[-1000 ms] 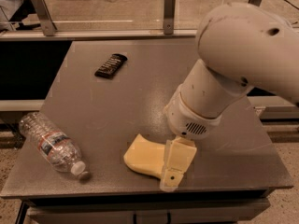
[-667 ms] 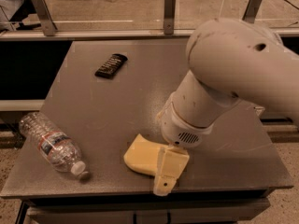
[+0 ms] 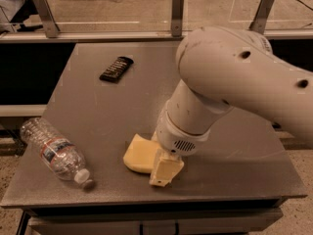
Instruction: Pick sponge
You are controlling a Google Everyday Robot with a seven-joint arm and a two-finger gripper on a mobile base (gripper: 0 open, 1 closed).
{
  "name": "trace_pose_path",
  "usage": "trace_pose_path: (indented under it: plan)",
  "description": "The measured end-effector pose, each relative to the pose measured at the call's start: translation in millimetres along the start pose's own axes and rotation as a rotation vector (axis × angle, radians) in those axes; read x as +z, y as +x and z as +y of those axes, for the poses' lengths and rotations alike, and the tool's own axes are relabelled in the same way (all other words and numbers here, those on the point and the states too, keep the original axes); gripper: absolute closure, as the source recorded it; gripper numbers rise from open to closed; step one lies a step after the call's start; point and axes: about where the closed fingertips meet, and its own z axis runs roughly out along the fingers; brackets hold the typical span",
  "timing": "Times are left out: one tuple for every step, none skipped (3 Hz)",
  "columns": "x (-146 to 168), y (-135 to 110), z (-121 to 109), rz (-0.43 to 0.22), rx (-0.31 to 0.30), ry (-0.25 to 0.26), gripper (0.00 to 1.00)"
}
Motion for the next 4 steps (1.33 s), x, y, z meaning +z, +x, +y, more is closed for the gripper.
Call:
trace_pose_path:
  plan:
    - [-2,-2,-1,-0.002,0.001,-0.009,0.71]
    - [-3,-2,-1,-0.002,0.001,-0.009,0.95]
    - [-23,3,-23,-0.055,0.030,-0.014,1.00]
    - [-66,11,-62,-0.146,0.058,-0.012,1.00]
